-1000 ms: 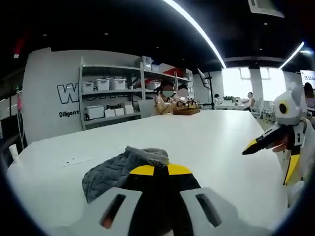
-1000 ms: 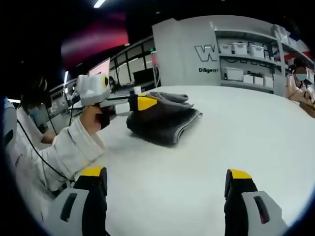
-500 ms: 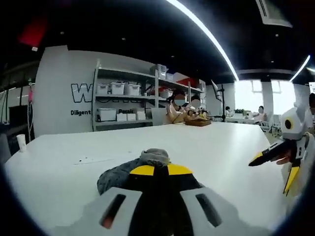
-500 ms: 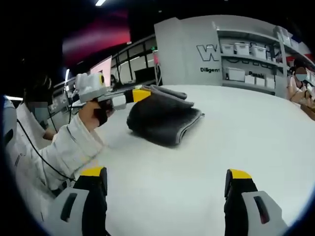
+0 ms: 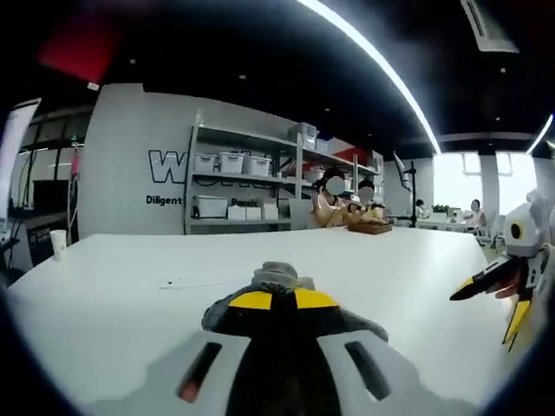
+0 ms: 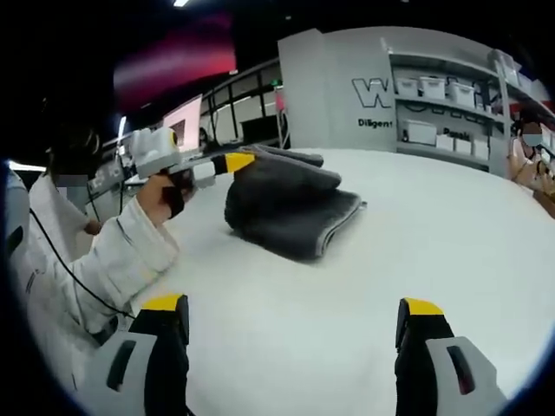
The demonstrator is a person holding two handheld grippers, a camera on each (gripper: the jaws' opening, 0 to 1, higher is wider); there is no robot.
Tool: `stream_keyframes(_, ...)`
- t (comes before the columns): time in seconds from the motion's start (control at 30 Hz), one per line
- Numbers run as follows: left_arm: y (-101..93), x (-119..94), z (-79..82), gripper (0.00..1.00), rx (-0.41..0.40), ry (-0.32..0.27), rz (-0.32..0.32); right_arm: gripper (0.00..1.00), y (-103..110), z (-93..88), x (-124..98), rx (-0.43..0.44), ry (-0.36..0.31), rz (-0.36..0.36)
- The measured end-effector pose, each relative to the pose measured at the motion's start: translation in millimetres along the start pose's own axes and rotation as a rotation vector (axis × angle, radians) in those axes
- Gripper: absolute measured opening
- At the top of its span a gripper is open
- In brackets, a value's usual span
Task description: Open the folded towel by lifting each exposed corner and separating the folded layers until the towel lies flat within the target outline without major curled edges
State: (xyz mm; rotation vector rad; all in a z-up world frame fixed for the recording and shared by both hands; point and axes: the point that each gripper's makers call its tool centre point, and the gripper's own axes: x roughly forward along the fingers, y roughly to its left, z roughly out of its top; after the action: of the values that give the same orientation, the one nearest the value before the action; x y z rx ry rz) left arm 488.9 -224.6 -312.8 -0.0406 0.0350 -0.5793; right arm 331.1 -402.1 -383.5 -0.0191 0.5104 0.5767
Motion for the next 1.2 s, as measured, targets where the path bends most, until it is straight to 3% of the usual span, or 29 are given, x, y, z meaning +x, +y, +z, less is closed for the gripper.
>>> stream_keyframes(0.23, 17.0, -9, 1.3, 0.05, -0.022, -0.011, 0.042, 0.99, 4, -0.5, 5, -0.017, 0.017, 0.01)
stream_keyframes(1.2, 76.3, -46, -23.4, 0.05, -0.069, 0.024, 0.214, 0.99, 11, -5.4, 9, -0.03, 0.045, 0.025)
